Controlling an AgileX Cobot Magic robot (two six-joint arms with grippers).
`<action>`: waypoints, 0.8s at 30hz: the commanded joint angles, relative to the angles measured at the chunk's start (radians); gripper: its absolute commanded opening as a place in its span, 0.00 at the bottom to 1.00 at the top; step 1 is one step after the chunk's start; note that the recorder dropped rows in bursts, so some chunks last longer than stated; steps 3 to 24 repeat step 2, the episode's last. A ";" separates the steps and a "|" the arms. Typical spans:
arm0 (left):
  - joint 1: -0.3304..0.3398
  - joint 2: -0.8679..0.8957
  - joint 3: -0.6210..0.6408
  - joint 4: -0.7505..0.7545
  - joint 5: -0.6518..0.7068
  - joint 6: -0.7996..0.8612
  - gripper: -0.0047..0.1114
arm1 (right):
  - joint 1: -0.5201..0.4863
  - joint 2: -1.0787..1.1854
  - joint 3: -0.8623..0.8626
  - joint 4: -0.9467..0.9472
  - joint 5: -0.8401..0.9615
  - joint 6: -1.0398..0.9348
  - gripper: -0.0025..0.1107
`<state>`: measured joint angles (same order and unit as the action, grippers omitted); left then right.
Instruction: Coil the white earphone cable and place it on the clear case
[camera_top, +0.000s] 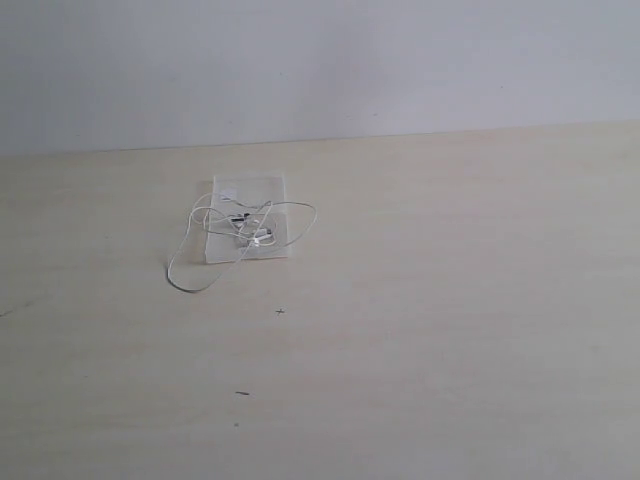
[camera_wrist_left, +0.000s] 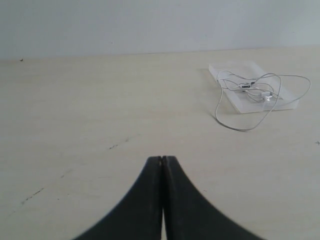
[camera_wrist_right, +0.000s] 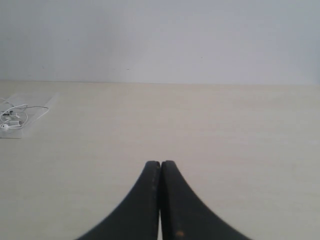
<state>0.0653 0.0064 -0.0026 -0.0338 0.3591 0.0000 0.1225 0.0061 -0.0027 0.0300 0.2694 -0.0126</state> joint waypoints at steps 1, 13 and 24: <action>-0.004 -0.006 0.003 -0.007 -0.005 0.000 0.04 | -0.006 -0.006 0.003 -0.003 -0.005 -0.004 0.02; -0.004 -0.006 0.003 -0.007 -0.005 0.000 0.04 | -0.006 -0.006 0.003 -0.003 -0.005 -0.004 0.02; -0.004 -0.006 0.003 -0.007 -0.005 0.000 0.04 | -0.006 -0.006 0.003 -0.003 -0.005 -0.004 0.02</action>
